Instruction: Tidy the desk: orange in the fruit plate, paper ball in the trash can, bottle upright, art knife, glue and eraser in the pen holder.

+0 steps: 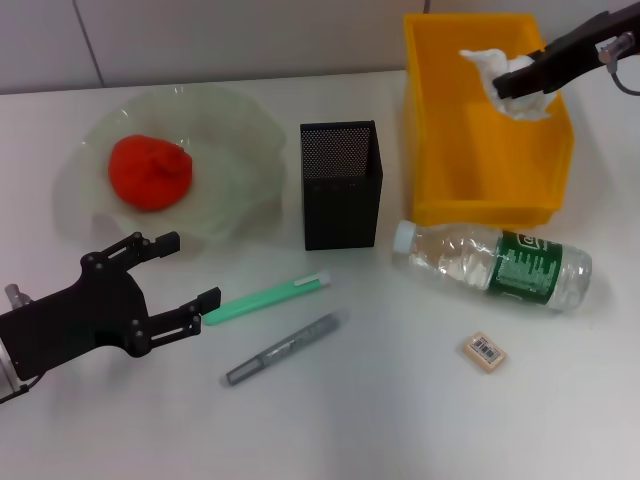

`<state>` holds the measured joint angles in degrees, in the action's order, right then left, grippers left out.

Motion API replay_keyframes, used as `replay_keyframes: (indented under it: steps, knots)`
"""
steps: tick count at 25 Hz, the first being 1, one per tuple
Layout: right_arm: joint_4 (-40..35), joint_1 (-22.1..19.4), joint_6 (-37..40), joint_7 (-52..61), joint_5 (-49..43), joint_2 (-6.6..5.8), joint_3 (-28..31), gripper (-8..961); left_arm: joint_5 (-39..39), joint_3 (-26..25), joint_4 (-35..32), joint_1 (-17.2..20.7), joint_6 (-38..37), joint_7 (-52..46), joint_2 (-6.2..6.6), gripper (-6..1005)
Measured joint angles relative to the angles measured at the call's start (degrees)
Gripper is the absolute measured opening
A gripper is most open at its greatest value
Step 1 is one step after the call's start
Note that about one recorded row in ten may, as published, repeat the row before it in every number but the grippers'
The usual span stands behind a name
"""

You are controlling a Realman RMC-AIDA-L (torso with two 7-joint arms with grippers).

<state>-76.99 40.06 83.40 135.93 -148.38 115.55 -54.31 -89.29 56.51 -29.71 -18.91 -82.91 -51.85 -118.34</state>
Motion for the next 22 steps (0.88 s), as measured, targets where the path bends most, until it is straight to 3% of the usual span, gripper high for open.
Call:
replay_keyframes:
  steps: [7,11,18,22]
  knots:
    - [4.8,0.5,-9.1,-2.3,-2.5,2.04,-1.5,454,0.0,0.1,0.0,-0.1,0.0,0.0,-0.05,839]
    - [5.3,1.0,-9.8,-2.4,-2.6,2.22,-3.1,529,0.0,0.2,0.0,-0.1,0.1,0.0,-0.05,839]
    - [4.5,1.2,-7.3,-2.0,-2.6,2.32,-3.7,697,0.0,0.7,0.0,-0.1,0.0,0.0,-0.05,838]
    - [-2.0,0.4,2.5,-1.3,-2.2,2.52,-3.3,789,0.0,0.7,0.0,-0.1,-0.1,0.0,-0.01,838]
